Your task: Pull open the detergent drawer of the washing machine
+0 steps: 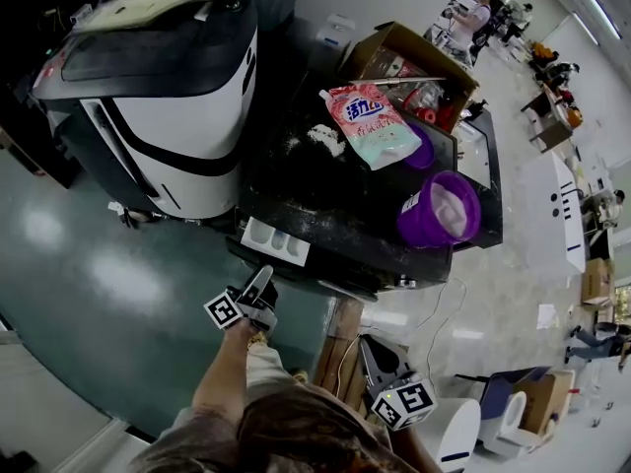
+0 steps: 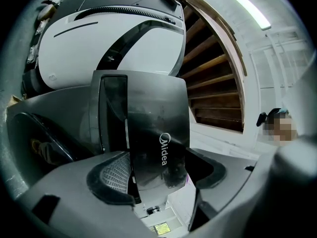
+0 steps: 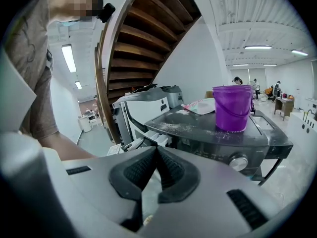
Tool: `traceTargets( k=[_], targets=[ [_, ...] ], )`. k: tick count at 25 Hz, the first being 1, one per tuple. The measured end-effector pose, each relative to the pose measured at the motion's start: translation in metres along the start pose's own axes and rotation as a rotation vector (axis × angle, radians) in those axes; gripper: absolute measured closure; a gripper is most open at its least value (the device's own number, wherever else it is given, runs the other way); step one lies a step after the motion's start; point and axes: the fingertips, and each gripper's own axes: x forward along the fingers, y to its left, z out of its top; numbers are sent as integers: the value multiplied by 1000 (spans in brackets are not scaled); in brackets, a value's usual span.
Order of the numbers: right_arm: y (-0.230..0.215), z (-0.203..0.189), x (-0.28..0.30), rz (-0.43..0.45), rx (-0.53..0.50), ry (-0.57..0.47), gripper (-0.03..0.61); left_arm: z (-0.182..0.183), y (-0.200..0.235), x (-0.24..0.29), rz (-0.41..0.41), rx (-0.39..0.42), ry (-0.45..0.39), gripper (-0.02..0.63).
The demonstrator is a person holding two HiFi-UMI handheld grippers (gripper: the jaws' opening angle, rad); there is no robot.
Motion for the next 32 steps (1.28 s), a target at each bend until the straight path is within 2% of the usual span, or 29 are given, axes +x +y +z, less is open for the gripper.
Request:
traceTargets(
  k=[17,32],
  targets=[
    [25,2,7,103,-38,-6,575,-16,-21,-49,14,-11,-10,265],
    [42,2,12,164,-54,2,575,-23,-29,-71,25,-16,-13,265]
  ],
)
